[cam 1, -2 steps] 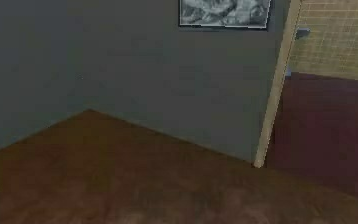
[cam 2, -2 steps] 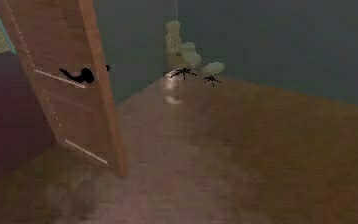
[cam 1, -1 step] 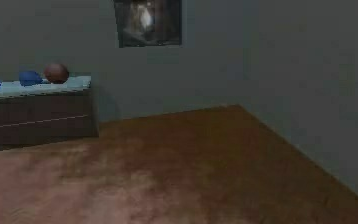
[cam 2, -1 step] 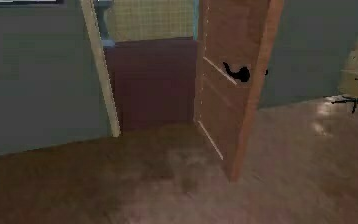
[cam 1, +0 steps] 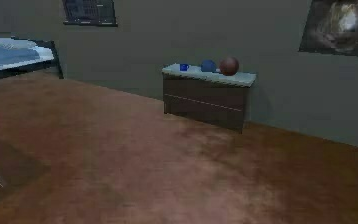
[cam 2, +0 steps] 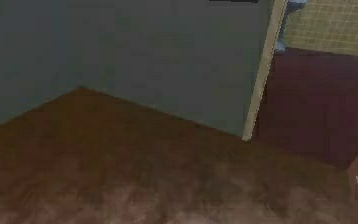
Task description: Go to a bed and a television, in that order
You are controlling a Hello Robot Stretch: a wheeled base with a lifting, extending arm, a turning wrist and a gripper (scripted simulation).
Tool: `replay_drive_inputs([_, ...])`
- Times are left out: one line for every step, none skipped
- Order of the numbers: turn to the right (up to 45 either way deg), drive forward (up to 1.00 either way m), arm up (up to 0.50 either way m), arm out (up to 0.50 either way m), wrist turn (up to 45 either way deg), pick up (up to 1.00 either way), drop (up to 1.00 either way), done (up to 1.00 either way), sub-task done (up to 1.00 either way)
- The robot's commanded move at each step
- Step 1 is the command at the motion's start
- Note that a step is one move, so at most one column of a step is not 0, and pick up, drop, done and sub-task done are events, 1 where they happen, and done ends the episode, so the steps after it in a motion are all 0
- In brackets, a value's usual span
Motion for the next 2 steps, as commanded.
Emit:
replay_drive_inputs([-27.0, 0.00, 0.00, 0.00, 0.0, 0.00, 0.00, 0.00, 0.00])
replay_drive_inputs([0.0, 1.00, 0.00, 0.00, 0.0, 0.00, 0.00, 0.00, 0.00])
